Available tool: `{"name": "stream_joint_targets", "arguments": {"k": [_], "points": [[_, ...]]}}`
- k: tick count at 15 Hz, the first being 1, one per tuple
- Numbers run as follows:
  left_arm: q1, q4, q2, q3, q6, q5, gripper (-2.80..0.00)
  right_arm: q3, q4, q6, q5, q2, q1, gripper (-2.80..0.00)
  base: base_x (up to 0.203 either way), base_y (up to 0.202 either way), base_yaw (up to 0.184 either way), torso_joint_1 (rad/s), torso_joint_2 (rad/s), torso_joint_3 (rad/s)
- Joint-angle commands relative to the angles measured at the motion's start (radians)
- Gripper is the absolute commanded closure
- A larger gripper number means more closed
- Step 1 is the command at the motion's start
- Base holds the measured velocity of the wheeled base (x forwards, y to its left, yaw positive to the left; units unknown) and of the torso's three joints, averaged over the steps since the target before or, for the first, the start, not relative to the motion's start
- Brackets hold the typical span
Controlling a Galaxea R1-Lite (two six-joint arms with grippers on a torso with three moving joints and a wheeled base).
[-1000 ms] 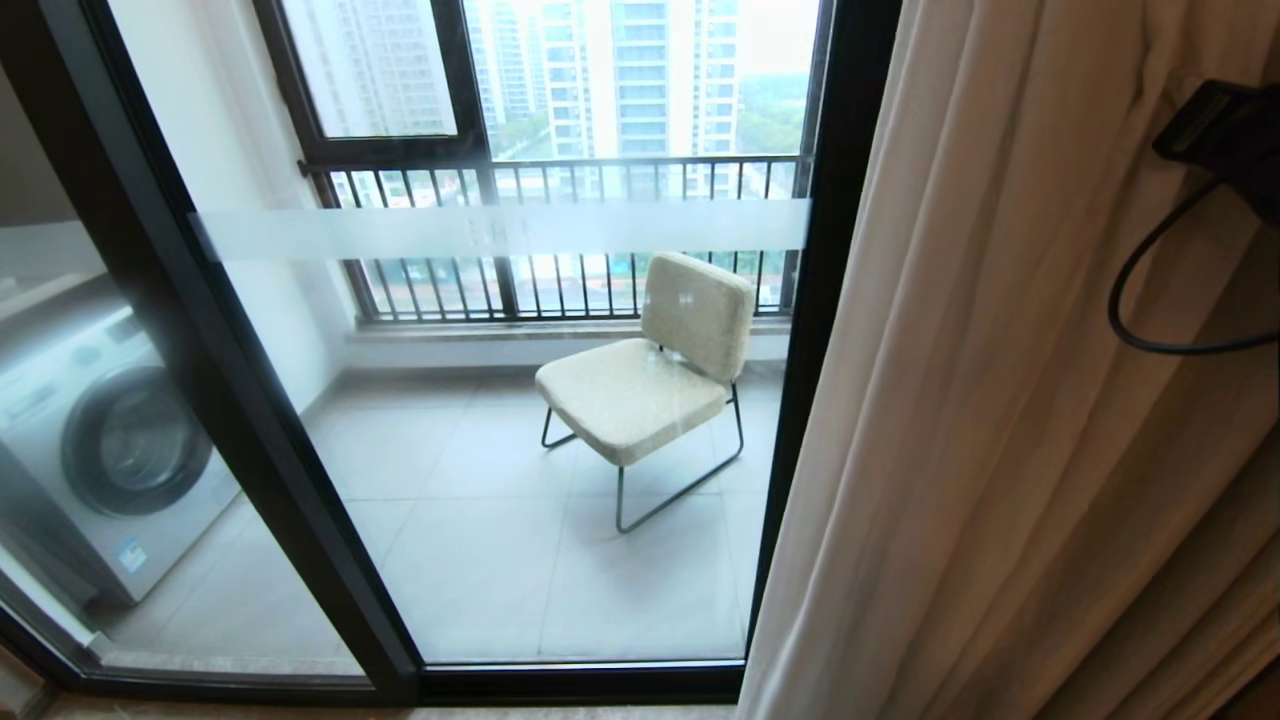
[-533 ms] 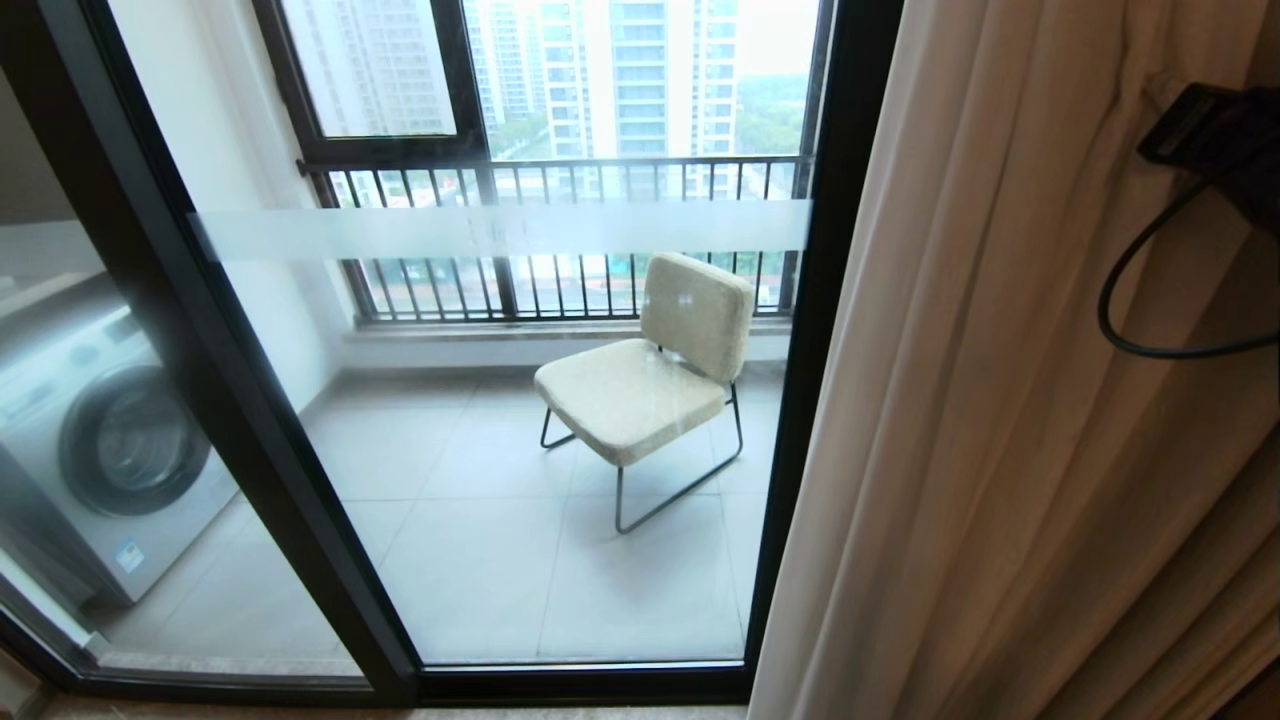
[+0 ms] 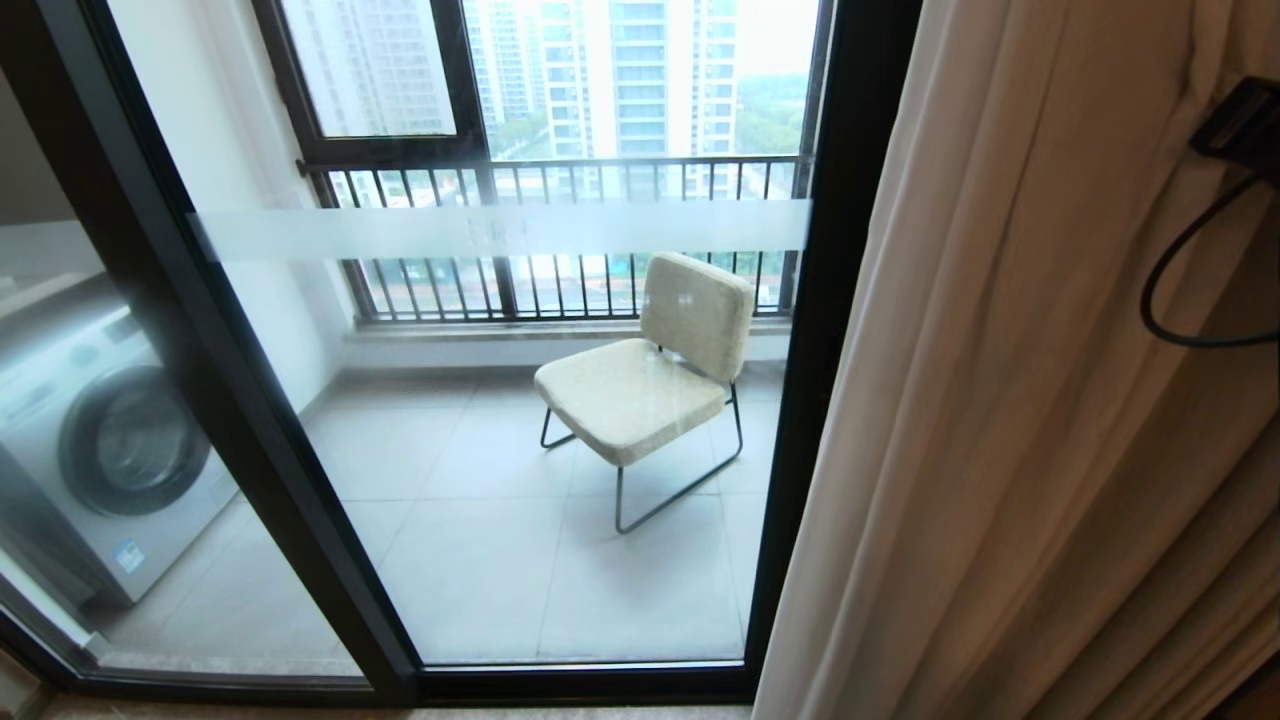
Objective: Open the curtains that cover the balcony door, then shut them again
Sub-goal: Pull the inner curtains open on both sides
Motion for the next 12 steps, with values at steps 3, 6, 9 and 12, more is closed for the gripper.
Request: {"name": "stream_joint_targets", "arguments": {"k": [3,6,9,12], "points": [[0.0,0.0,0.0,0.0,0.0,0.0,0.0,0.001,-0.001,0.004,0.005,-0.016,-0.117,0.0,0.0,0.0,0.0,0.0,0.0,0.0],[0.0,0.0,0.0,0.0,0.0,0.0,0.0,0.001,-0.001,0.005,0.006,-0.012,-0.21,0.0,0.0,0.0,0.0,0.0,0.0,0.0],[0.0,0.0,0.0,0.0,0.0,0.0,0.0,0.002,-0.002,0.003,0.006,0.0,-0.319,0.0,0.0,0.0,0.0,0.0,0.0,0.0],[0.0,0.0,0.0,0.0,0.0,0.0,0.0,0.003,-0.006,0.003,0.007,0.021,-0.417,0.0,0.0,0.0,0.0,0.0,0.0,0.0]]}}
